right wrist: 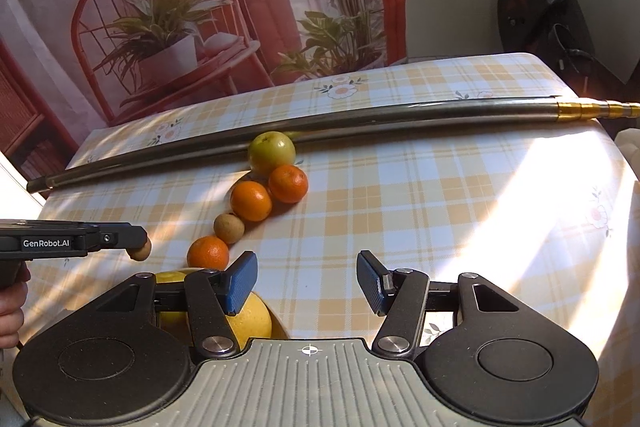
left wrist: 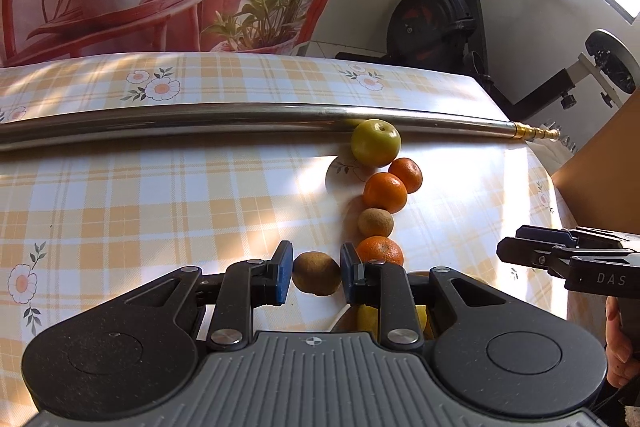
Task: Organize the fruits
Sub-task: 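Close the right tool on a mandarin orange while the left tool holds the kiwi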
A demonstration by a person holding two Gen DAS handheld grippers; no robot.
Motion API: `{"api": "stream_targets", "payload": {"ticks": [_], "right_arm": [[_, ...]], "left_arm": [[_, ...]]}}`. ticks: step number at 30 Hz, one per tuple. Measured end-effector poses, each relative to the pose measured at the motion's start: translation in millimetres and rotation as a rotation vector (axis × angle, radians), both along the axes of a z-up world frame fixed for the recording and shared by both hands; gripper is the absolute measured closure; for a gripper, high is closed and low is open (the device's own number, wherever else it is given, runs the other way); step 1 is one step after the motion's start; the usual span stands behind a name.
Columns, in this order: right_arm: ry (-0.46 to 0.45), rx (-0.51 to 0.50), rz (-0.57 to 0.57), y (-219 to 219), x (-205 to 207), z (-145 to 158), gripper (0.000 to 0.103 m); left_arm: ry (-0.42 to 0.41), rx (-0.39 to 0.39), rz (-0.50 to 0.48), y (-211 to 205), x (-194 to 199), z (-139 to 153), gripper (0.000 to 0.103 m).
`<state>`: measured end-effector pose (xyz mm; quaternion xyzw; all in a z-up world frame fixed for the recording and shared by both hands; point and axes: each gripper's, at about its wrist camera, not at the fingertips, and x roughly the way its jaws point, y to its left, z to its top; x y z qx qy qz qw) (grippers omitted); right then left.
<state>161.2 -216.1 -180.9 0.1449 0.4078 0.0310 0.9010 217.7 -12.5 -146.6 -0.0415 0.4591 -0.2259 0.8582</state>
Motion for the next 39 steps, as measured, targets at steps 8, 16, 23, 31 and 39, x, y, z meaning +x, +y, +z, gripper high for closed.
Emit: {"api": "stream_targets", "payload": {"ticks": [8, 16, 23, 31, 39], "right_arm": [[0.079, 0.013, 0.130, 45.8, 49.5, 0.7, 0.051], [0.210, 0.075, 0.148, 71.3, 88.4, -17.9, 0.059], [0.272, 0.075, 0.125, 76.9, 97.0, -29.3, 0.067], [0.268, 0.136, 0.072, 65.4, 89.0, -33.9, 0.070], [0.164, 0.192, -0.009, 45.0, 61.8, -17.5, 0.087]], "left_arm": [[-0.015, -0.079, 0.018, 22.5, -15.5, 5.3, 0.076], [-0.028, -0.094, 0.025, 32.8, -25.2, 5.7, 0.076], [-0.049, -0.086, -0.003, 33.1, -34.6, 6.6, 0.076], [-0.055, -0.069, -0.040, 29.5, -45.9, 8.7, 0.076], [-0.019, -0.057, -0.043, 28.5, -58.9, 7.8, 0.076]]}}
